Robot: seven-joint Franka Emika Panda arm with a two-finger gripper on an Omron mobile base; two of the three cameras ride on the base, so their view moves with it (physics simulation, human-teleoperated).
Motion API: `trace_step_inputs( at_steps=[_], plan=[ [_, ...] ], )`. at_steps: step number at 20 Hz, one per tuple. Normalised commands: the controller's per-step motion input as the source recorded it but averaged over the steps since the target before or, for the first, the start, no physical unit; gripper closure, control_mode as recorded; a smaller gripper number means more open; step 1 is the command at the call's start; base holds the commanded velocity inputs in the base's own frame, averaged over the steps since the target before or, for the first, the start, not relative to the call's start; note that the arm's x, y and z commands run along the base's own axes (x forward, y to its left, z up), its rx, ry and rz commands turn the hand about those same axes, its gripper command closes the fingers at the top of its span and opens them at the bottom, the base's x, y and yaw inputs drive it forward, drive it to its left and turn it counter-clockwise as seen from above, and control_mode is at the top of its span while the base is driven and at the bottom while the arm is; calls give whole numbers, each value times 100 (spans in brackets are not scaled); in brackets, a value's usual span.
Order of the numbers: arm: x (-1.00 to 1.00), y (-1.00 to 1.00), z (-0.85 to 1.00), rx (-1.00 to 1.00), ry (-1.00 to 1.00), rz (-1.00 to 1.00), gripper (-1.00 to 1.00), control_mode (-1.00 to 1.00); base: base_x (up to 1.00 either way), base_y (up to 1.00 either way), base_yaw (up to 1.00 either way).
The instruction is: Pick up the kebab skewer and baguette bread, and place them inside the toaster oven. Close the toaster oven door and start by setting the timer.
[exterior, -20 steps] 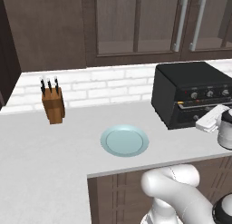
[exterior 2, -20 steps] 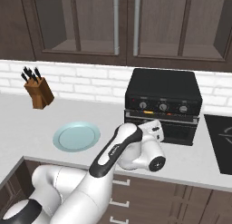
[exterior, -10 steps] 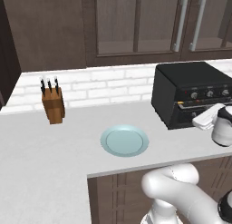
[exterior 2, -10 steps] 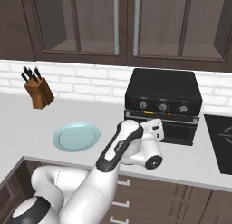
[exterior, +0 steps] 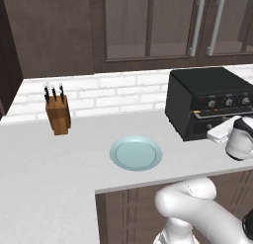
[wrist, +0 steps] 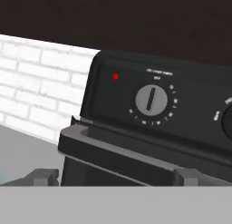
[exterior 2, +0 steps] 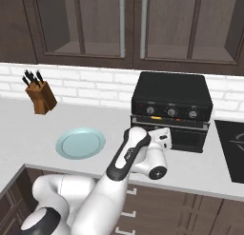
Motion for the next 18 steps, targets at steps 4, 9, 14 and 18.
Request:
trace_step_inputs(
  at_steps=[4, 9, 14, 18],
  plan=[
    [41, -1, -1, 0, -2, -3, -100, -100, 0, 0, 0],
    [34, 0, -8, 0, -3, -3, -100, -100, 0, 0, 0],
    [30, 0, -17, 0, 0, -5, -100, -100, 0, 0, 0],
    [27, 0, -25, 0, 0, -4, -100, -100, 0, 0, 0]
  ],
)
